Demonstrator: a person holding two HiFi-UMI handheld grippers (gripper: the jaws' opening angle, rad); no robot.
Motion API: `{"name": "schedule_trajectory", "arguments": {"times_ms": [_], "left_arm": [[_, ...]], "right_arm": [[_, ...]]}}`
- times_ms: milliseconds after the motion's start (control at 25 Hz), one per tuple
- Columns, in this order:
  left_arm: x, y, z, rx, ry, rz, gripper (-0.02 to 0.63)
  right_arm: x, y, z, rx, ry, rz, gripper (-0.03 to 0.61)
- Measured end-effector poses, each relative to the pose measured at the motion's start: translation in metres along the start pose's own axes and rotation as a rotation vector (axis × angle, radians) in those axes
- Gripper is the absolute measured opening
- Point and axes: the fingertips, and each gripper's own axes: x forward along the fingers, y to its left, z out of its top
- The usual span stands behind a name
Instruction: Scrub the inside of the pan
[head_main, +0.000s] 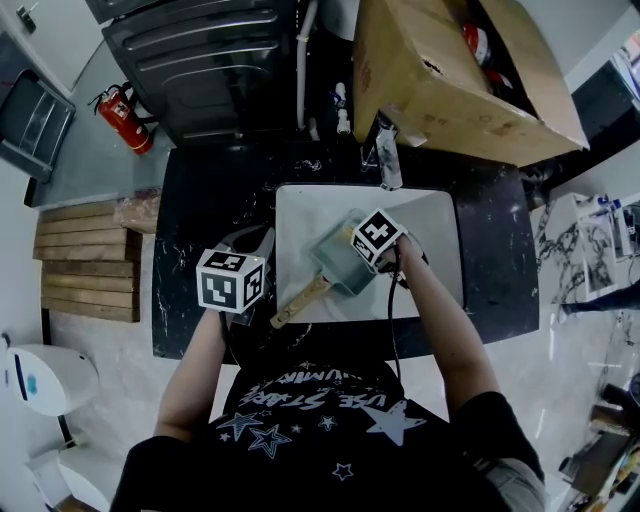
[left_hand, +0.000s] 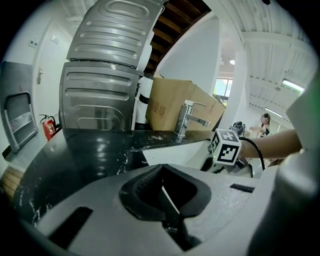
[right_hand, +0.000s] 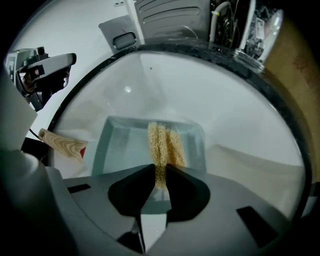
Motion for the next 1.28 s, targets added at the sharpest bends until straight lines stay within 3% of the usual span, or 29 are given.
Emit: {"name": "schedule_trajectory", "arguments": {"times_ms": [360,520,920,1280], "left_arm": [[0.007,-0.003,0.0,0.017,0.022,-0.012,0.008],[0.009,-0.001,-0.002,0.011,0.032,-0.01,0.008],[0.01,-0.001,-0.006,0.006,0.04,-0.012,0.008],[0.008,-0.004,-0.01,0.016,0.043,-0.017,0.008]], "right_arm": [[0.018,-0.036,-0.016,0.068,0.053,-0.095,0.067],[0.028,-0.038,-0.016,0.083,0.062,-0.098,0.067],[0.03,-0.028,-0.017,0.015,0.12,-0.103,0.067],[0.021,0.011,-0.018,-0.007,0.119,0.0,0.067]]}}
